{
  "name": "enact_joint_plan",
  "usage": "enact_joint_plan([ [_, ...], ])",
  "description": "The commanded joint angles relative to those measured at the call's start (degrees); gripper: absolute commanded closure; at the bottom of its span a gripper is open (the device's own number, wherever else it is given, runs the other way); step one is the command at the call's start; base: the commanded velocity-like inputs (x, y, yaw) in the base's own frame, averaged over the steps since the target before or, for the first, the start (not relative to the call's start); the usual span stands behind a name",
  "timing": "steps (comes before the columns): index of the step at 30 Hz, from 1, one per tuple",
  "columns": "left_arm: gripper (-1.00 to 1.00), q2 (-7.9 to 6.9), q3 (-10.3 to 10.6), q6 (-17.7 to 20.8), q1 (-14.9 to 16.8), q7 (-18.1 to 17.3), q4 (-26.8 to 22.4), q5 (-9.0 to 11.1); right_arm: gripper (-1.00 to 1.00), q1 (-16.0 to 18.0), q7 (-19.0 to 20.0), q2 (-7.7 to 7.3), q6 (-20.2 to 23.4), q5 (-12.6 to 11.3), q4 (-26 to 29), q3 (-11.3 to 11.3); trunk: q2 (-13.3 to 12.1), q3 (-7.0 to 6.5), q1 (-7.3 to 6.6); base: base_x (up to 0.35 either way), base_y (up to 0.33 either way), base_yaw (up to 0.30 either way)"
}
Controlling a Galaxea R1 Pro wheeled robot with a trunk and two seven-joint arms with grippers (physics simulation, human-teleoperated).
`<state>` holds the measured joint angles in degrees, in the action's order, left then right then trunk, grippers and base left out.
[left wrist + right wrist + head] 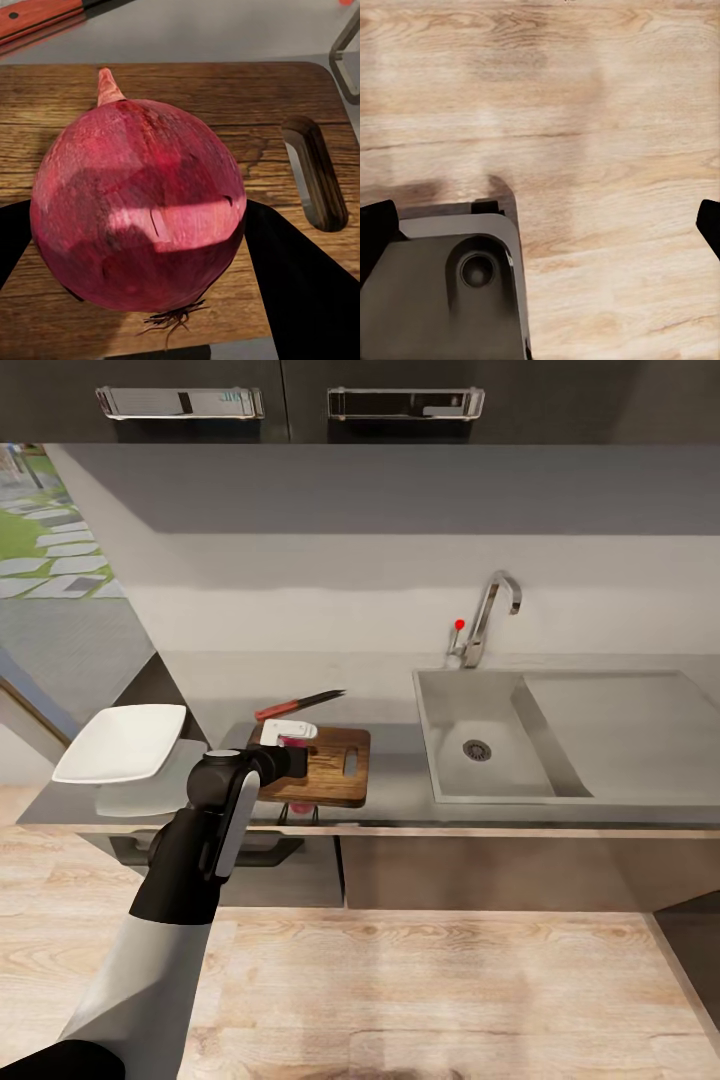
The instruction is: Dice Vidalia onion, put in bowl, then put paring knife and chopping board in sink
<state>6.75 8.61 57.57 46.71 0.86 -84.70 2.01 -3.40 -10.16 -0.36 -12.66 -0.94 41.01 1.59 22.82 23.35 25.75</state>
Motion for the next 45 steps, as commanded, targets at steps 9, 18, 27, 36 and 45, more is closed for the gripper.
enact_joint_plan([
  [9, 1.0, 0.02, 0.0, 0.26, 0.04, 0.02, -0.03, 0.1, -1.0, -0.03, -0.12, 0.0, -0.08, -0.11, 0.09, 0.0, 0.1, 0.08, 0.03, 0.029, -0.03, 0.0],
  [18, 1.0, 0.02, 0.0, 0.21, 0.01, 0.02, -0.03, 0.1, -1.0, -0.03, -0.13, 0.01, -0.08, -0.11, 0.06, 0.0, 0.1, 0.08, 0.03, 0.064, -0.067, 0.0],
  [27, 1.0, 0.0, 0.0, 0.17, -0.33, 0.02, -0.02, 0.09, -1.0, -0.03, -0.13, 0.08, -0.08, -0.11, 0.08, 0.0, 0.1, 0.08, 0.03, 0.003, -0.004, 0.0],
  [36, 1.0, -0.29, 0.0, 0.18, -0.53, 0.02, -0.07, 0.02, -1.0, -0.03, -0.13, 0.1, -0.08, -0.11, 0.05, 0.0, 0.1, 0.08, 0.03, -0.102, 0.0, 0.0],
  [45, 1.0, -0.5, -0.07, 0.17, -0.57, 0.02, -0.12, 0.02, -1.0, -0.03, -0.13, 0.1, -0.08, -0.11, 0.04, 0.0, 0.1, 0.08, 0.03, -0.118, 0.0, 0.0],
])
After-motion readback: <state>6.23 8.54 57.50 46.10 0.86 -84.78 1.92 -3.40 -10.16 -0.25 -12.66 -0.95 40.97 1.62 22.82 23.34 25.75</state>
